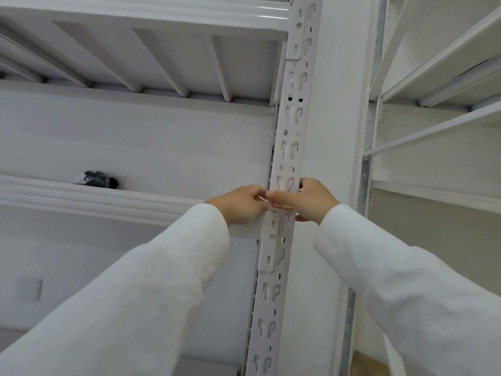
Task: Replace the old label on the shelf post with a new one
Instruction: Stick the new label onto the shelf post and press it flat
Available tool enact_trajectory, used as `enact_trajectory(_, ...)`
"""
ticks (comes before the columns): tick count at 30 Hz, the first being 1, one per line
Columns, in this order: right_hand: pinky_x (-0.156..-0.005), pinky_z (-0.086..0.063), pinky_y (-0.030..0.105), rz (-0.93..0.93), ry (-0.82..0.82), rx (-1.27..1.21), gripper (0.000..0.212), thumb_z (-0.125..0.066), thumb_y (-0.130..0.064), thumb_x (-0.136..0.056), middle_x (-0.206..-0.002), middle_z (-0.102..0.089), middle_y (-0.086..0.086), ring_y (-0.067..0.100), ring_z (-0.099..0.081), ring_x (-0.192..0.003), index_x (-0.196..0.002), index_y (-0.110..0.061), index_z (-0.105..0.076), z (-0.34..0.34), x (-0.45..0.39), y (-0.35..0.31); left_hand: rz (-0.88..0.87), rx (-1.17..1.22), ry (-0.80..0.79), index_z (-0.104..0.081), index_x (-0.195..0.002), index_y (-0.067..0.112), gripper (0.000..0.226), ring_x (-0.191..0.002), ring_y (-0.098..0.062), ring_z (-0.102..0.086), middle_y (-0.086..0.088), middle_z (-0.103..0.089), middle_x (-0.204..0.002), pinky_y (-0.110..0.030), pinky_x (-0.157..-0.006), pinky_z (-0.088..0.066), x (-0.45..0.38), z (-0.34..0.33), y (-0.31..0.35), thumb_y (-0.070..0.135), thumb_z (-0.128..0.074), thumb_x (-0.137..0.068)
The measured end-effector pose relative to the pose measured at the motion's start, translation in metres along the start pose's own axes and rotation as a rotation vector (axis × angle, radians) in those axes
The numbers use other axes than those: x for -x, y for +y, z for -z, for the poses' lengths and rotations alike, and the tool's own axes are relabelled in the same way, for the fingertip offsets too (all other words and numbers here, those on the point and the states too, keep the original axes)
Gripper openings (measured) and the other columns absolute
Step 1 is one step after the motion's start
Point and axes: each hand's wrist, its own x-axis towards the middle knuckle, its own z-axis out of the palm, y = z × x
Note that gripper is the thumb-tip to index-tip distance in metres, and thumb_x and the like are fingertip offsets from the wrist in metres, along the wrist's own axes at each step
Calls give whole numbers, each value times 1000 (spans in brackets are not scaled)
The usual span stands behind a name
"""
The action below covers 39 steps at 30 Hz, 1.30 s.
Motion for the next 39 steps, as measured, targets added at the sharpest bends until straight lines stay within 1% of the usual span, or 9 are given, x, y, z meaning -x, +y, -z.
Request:
enact_trajectory(4, -76, -57, 35, 20, -107, -56, 16, -70, -31, -79, -93, -69, 1, 17, -68, -84, -89, -22, -63, 13, -1, 3, 7, 31, -24, -50, -129, 20, 36, -122, -20, -51, -2, -58, -129, -31, -105, -38, 2, 1, 1, 17, -43, -93)
enact_trajectory(7, -72, -58, 28, 54, -185, -81, 12, -65, -25, -84, -92, -70, 1, 13, -68, -80, -94, -20, -62, 24, -1, 8, 2, 43, -25, -50, -129, 18, 36, -122, -20, -51, -3, -59, -128, -29, -101, -38, 3, 1, 3, 17, -44, -94)
enact_trajectory(10, -76, -58, 28, 70, -208, -158, 8, -64, -19, -85, -93, -72, 3, 14, -70, -82, -93, -20, -64, 26, -1, 15, 6, 41, -21, -50, -129, 18, 36, -122, -20, -52, -3, -59, -128, -28, -101, -37, 4, 1, 3, 17, -45, -93)
enact_trajectory(14, -74, -58, 26, 95, -206, -225, 23, -67, -12, -82, -94, -72, 2, 12, -69, -83, -104, -17, -63, 25, 1, 19, 9, 46, -23, -50, -129, 18, 36, -121, -20, -52, -3, -59, -127, -28, -102, -38, 4, 1, 2, 17, -45, -93)
enact_trajectory(20, -73, -58, 25, 137, -196, -89, 45, -72, -12, -77, -96, -70, -4, 8, -66, -87, -118, -20, -55, 22, 4, 21, 9, 49, -26, -49, -131, 18, 37, -122, -20, -51, -4, -58, -129, -28, -100, -37, 4, 1, 3, 16, -42, -94)
enact_trajectory(24, -70, -57, 30, 116, -124, 8, 33, -76, -31, -72, -92, -68, -5, 9, -66, -83, -99, -26, -58, 17, 2, 13, 17, 72, -25, -50, -131, 17, 36, -125, -21, -49, -5, -57, -132, -30, -106, -35, 2, 1, 2, 16, -39, -96)
enact_trajectory(28, -71, -59, 37, 93, 24, 37, 43, -79, -36, -64, -94, -67, 3, 19, -66, -86, -99, -18, -61, 3, -1, 12, 37, 135, -33, -54, -127, 18, 36, -124, -22, -51, -5, -58, -131, -34, -109, -36, 0, 1, 2, 14, -41, -93)
enact_trajectory(34, -64, -57, 20, 101, -218, -22, 29, -70, -15, -79, -96, -69, 0, 8, -67, -82, -105, -21, -59, 25, 2, 11, 54, 163, -28, -51, -130, 17, 40, -123, -20, -51, -4, -58, -131, -30, -106, -37, 1, 1, 2, 12, -33, -94)
enact_trajectory(39, -75, -57, 23, 51, -325, -66, 30, -65, -12, -83, -95, -72, 0, 10, -69, -84, -112, -21, -60, 35, 0, 10, 52, 158, -45, -48, -133, 18, 42, -125, -19, -48, -2, -57, -133, -30, -106, -34, 1, 0, 1, 14, -31, -95)
